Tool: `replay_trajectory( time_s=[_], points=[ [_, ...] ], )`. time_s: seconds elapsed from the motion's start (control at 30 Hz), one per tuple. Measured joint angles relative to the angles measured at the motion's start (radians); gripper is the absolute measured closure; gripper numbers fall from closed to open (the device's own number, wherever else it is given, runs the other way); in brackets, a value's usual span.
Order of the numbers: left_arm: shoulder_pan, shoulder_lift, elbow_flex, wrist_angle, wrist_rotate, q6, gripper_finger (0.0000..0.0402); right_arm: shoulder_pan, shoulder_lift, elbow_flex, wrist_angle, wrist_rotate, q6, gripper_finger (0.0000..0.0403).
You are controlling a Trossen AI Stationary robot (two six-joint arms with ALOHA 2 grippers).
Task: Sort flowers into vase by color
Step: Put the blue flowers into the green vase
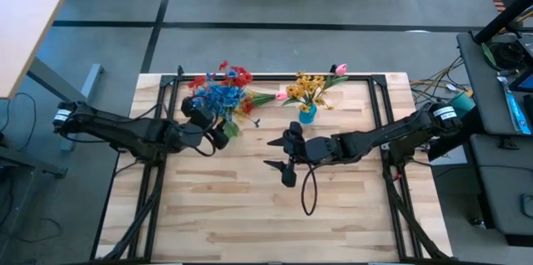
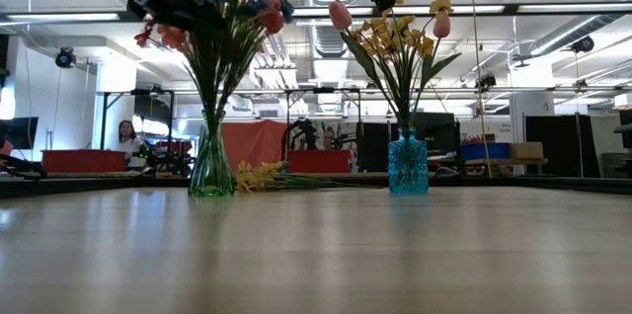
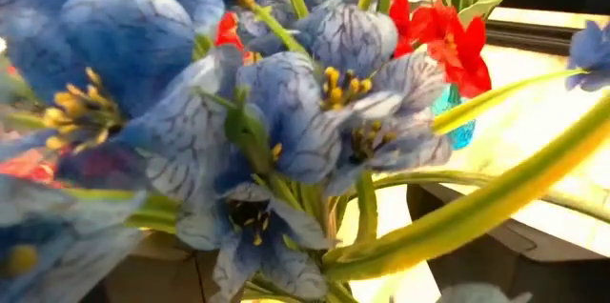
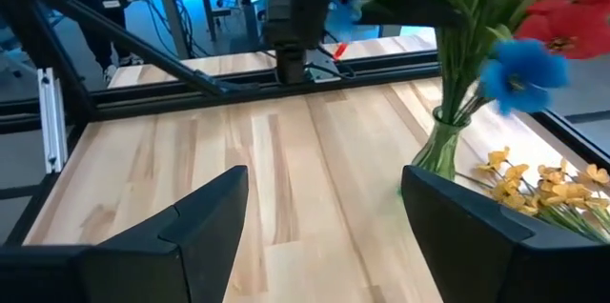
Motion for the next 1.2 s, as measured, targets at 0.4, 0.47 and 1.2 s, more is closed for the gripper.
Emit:
replay_trajectory(
  time_s=[0.4, 0.47, 1.2],
  points=[
    [-0.02, 0.0, 0.077, -0.13, 0.008, -0.09, 0.0147, 0.0, 0.0, 0.0, -0.001, -0.001, 0.0, 0.0135],
    [-0.02, 0.0, 0.061, -0.145, -0.001, -0.13, 0.0136, 0.0, 0.0, 0.0, -0.001, -0.003, 0.0, 0.0136],
    [-0.116, -0.001, 0.012, -0.176, 0.001, -0.178, 0.0067, 0.0, 0.0, 0.0, -0.009, -0.008, 0.0, 0.0131]
  ],
)
